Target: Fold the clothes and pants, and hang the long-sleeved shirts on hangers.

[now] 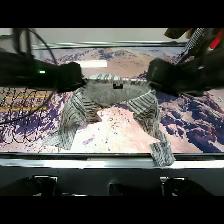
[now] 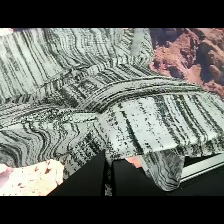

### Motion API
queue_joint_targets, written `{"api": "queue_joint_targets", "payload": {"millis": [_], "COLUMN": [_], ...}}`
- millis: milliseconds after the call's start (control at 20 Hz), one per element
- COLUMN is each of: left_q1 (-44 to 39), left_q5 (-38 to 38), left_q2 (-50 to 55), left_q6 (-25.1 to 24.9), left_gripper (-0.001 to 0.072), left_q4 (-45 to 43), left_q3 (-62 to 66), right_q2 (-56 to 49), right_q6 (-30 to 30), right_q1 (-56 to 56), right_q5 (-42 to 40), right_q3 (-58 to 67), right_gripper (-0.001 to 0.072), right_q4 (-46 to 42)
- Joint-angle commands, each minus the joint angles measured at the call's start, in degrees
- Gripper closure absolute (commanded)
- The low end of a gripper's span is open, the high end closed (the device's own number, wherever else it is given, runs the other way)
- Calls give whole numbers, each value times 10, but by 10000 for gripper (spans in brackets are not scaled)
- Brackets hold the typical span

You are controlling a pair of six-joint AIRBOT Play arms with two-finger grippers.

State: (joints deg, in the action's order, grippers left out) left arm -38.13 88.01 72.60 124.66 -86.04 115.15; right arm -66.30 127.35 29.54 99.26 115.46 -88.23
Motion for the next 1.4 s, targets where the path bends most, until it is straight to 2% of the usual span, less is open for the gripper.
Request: {"api": "queue_joint_targets", "payload": {"millis": [0,150,250,350,450,750,950,1100,1350], "left_q1": [-10,-9,-9,-9,-9,1,25,43,49], "left_q5": [21,60,80,80,76,-41,-129,-163,-176], "left_q2": [-28,-34,-30,-27,-19,-10,7,36,52], "left_q6": [20,31,40,44,44,65,74,74,74], "left_gripper": [686,686,687,687,687,686,686,686,681], "left_q4": [3,0,-14,-15,-15,-15,-14,-14,-14], "left_q3": [27,27,9,-35,-90,-281,-346,-348,-348], "right_q2": [12,16,10,5,5,5,5,3,-27], "right_q6": [20,24,-1,-34,-37,11,82,114,115], "right_q1": [0,0,0,0,0,0,0,0,0], "right_q5": [16,30,51,64,50,-69,-175,-219,-238], "right_q3": [43,42,30,-16,-80,-289,-389,-424,-424], "right_gripper": [683,683,683,682,682,682,682,682,682], "right_q4": [23,11,-28,-62,-71,-68,-67,-66,-68]}}
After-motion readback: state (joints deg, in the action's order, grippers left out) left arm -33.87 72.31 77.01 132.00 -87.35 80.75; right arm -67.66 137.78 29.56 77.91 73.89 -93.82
